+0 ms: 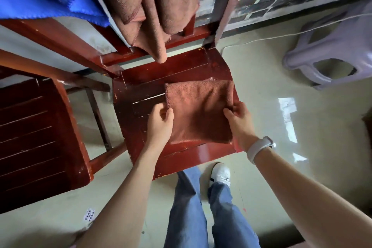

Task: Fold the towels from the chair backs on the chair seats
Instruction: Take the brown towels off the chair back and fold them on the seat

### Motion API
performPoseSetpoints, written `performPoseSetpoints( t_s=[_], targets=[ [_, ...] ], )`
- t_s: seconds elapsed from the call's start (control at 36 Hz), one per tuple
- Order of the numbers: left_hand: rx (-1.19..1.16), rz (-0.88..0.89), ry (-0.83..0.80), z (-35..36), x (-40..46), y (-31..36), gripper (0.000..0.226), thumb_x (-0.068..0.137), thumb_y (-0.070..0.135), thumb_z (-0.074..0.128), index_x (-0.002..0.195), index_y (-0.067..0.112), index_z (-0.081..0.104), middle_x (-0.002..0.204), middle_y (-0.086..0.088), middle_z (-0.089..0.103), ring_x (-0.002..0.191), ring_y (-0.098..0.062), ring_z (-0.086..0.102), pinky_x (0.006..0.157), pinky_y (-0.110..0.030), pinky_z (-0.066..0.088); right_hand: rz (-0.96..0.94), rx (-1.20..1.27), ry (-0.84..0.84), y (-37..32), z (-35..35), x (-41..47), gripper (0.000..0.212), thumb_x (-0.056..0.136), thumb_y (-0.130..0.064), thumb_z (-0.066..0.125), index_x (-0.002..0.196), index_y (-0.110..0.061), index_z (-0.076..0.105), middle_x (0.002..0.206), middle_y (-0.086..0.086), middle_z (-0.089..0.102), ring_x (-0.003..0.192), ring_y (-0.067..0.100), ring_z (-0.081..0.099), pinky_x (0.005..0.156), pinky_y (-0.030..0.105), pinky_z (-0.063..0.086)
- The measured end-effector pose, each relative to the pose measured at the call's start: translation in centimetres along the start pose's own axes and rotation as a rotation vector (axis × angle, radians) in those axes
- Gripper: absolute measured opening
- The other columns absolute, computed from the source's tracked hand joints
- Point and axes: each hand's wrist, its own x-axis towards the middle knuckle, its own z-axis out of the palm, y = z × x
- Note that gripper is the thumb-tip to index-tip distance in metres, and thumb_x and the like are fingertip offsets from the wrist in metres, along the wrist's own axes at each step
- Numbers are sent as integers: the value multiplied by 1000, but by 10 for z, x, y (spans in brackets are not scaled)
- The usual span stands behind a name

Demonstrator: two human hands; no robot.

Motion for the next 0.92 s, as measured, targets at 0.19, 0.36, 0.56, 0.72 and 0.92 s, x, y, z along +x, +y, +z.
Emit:
performPoseSetpoints(
  t_s=[0.19,0.36,0.56,0.72,0.92],
  targets=[
    [96,127,-29,36,-90,66,40,93,20,52,129,4,50,131,-13,54,121,-22,50,99,-25,38,30,203,76,6,-110,-56,26,92,-6,47,116,-11,54,91,1,57,71,2,52,58,1,40],
    [196,373,-100,110,-163,146,34,91,12,53,123,4,55,123,-12,60,113,-20,54,86,-5,29,71,410,180,25,-237,-94,19,92,-4,48,109,-7,55,92,10,57,79,16,52,71,22,44],
    [239,579,-257,244,-266,240,31,92,10,51,122,4,56,119,-12,61,101,-23,59,84,-23,44,4,462,369,69,-409,-130,15,88,2,48,97,-9,53,86,3,56,72,6,51,55,2,40],
    [253,745,-430,366,-354,306,30,90,7,52,120,4,57,111,-13,65,96,-24,60,80,-20,43,-29,494,589,114,-547,-159,14,89,-2,51,98,-13,52,96,5,59,88,15,55,72,17,43],
    [299,916,-641,492,-433,367,29,90,7,53,118,5,58,110,-7,64,96,-14,56,82,-14,37,-5,546,859,159,-670,-187,11,92,-20,51,102,-19,54,100,-4,59,95,11,55,84,29,44]
  ],
)
